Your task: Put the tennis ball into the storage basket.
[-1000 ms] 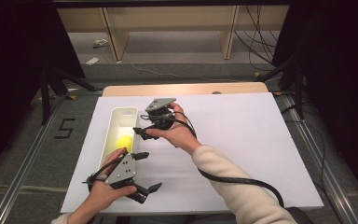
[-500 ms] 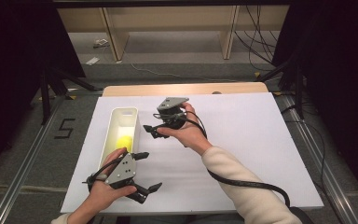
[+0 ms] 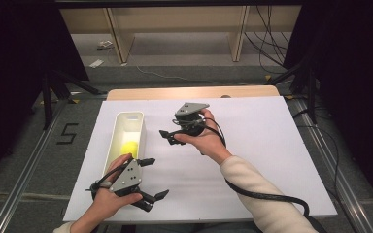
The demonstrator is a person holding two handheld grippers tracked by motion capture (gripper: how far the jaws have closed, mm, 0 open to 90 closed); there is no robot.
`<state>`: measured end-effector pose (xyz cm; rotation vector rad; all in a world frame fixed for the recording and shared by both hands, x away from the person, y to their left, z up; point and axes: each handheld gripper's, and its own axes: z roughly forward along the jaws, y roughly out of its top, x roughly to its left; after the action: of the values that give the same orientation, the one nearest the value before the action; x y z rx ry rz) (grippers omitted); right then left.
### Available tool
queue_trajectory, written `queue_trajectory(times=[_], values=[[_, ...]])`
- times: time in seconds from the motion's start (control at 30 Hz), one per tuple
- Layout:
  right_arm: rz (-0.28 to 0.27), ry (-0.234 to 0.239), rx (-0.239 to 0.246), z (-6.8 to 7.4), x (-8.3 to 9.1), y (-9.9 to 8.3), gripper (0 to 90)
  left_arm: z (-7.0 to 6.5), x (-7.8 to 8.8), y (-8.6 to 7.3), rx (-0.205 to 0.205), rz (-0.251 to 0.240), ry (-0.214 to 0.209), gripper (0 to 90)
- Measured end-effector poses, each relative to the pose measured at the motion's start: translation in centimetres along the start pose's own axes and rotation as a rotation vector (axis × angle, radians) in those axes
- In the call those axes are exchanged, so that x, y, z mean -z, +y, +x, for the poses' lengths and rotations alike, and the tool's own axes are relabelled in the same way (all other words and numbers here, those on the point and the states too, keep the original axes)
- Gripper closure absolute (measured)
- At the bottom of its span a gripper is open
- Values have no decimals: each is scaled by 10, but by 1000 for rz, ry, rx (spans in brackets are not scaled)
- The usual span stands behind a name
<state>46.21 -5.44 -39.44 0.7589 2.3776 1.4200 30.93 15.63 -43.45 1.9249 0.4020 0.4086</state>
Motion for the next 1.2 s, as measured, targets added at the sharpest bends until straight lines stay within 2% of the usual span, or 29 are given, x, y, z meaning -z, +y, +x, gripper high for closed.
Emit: queue_trajectory(times=[0.57, 0.67, 0.83, 1.2], values=[[0, -33, -14, -11, 22, -15, 170, 0, 0, 0, 6, 0, 8, 0], [-1, -39, -15, -12, 26, -18, 170, -1, 0, 0, 19, 1, -1, 0], [-3, -44, -27, -16, 34, -23, 169, -1, -1, 0, 17, -4, -17, 0], [-4, -68, -58, -23, 52, -39, 169, 1, 0, 0, 8, -2, 5, 0]])
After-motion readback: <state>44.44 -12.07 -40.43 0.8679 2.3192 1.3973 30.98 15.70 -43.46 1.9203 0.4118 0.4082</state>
